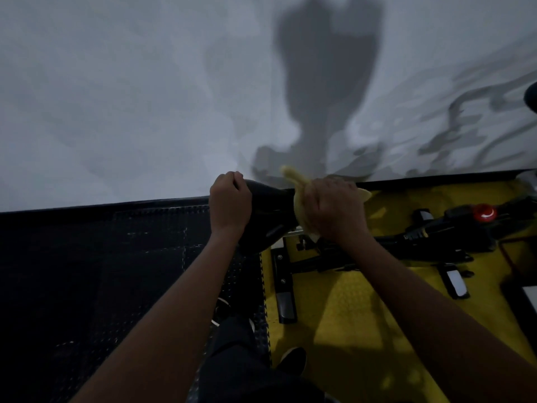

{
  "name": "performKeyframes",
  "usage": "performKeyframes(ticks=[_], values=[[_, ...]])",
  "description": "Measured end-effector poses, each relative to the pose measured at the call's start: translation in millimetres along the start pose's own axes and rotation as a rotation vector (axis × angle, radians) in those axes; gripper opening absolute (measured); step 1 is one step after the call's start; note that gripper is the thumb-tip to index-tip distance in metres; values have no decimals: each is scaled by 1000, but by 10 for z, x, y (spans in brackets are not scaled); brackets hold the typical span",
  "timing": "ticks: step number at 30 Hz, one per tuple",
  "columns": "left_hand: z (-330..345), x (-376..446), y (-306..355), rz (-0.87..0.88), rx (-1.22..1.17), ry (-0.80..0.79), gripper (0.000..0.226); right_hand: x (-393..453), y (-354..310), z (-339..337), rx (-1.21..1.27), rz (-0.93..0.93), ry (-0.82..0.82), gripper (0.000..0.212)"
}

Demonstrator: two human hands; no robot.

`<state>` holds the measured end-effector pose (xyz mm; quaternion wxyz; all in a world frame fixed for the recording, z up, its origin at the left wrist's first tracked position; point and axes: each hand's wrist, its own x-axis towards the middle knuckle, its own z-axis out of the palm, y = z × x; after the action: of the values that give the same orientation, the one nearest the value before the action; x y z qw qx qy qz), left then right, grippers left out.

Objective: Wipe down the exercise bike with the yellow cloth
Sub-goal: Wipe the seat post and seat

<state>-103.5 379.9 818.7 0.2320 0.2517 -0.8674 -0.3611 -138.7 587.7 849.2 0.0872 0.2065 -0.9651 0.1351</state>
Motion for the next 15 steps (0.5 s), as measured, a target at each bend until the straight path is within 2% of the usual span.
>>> performKeyframes(ticks=[3,7,11,13,15], values=[[-3,-6,3,43,26,9,34,187,-256,56,-86,177,-60,44],[-4,0,-11,38,23,-1,36,17,-658,166,98,100,-58,46],[7,-2,-13,36,21,-2,36,-158,-228,92,86,-189,-86,43],[12,3,-9,28,3,-5,36,-72,40,-39,57,-182,-107,40],[8,3,-4,28,-4,-8,37,95,110,-94,2,-37,-112,45]])
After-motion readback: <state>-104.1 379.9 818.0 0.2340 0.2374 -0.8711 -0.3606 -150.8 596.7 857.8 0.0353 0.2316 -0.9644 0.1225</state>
